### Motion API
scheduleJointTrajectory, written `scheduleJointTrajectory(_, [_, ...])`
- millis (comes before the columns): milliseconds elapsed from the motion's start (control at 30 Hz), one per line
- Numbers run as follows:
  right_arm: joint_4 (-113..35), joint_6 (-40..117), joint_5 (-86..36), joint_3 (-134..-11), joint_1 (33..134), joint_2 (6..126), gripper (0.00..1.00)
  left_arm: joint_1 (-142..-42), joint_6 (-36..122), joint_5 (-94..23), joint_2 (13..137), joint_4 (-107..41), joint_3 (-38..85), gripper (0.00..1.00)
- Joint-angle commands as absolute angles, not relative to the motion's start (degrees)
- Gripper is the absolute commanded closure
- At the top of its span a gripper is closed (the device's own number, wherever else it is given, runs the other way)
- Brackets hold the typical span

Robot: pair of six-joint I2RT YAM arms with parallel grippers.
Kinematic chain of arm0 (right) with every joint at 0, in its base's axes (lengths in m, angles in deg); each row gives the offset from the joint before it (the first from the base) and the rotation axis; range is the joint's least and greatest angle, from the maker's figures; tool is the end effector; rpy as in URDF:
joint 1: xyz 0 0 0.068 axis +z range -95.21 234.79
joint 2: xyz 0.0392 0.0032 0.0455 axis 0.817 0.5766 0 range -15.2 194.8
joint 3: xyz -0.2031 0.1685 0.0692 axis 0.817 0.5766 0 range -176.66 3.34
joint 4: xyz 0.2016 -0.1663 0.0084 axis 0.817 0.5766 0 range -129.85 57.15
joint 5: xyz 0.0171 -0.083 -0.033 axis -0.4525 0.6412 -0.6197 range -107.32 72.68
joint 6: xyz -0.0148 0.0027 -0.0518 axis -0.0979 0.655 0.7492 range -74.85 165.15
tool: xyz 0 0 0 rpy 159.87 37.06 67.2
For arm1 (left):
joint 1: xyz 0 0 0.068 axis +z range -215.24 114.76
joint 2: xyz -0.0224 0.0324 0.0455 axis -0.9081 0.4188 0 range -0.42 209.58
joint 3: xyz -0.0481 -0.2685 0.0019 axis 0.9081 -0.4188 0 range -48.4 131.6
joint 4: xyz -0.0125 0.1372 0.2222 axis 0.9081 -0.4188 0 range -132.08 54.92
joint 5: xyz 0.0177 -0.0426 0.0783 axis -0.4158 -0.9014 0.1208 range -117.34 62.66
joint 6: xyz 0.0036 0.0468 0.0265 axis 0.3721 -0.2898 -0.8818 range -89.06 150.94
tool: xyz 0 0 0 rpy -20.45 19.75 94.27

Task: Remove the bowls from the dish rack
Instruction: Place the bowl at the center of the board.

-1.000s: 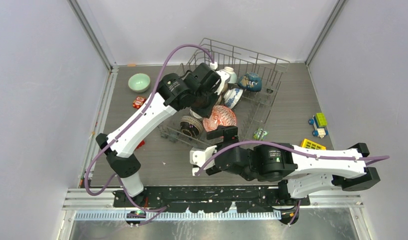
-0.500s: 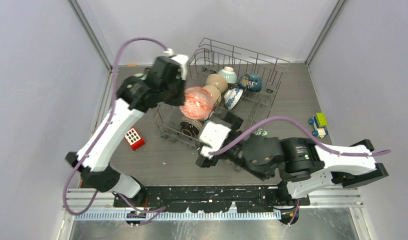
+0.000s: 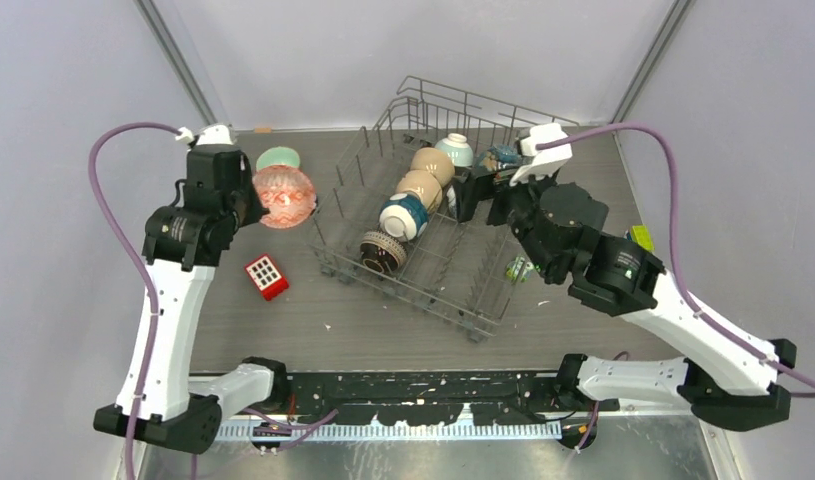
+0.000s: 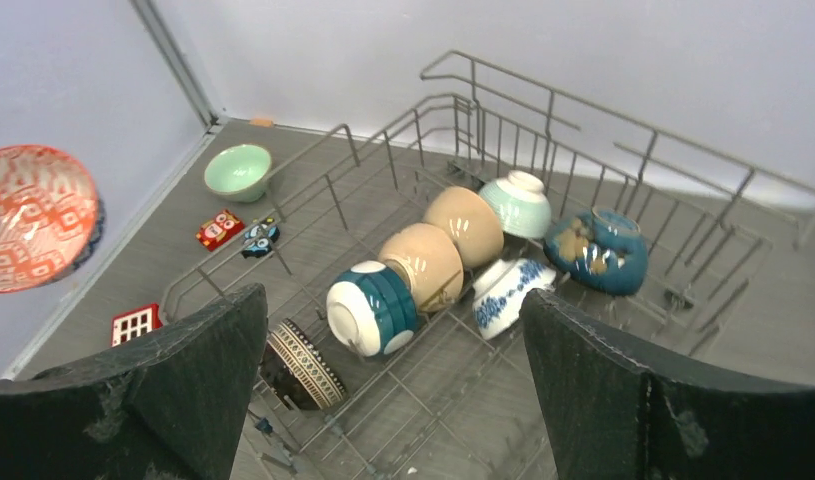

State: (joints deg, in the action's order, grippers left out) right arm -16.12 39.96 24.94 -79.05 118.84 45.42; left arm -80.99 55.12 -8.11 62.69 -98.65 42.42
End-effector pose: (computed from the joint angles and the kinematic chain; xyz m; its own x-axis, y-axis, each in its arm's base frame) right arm 0.1072 0.1659 0.4867 -0.0485 0.0534 -0.9974 -0.3686 0.9271 0.0676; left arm 0.1733 -0.0367 0.4530 -0.5140 -0.2569 -0.8184 -0.2315 0.9602 -0.1561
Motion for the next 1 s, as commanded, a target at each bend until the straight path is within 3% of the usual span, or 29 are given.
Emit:
scheduleJointTrajectory(0, [-12.1, 26.5, 20.0, -77.5, 112.5, 40.7, 0.0, -73.4, 57.6, -5.3, 62.0, -93.0, 39.9, 1.0])
scheduleJointTrajectory(233, [-11.0, 22.3, 20.6, -68.7, 111.4, 32.3, 0.0, -57.9, 69.1, -13.5, 62.7, -84.6, 29.1, 1.0])
scheduleJointTrajectory(567, [-9.7, 21.5, 19.1, -60.3, 111.4, 22.4, 0.0, -54.8, 82.0, -6.2, 63.9, -66.3, 11.6, 1.0])
scheduleJointTrajectory(967, [-13.7, 18.3, 14.1, -50.9, 111.4, 18.4, 0.0, -49.7, 90.1, -6.6, 76.0, -52.4, 5.8, 1.0])
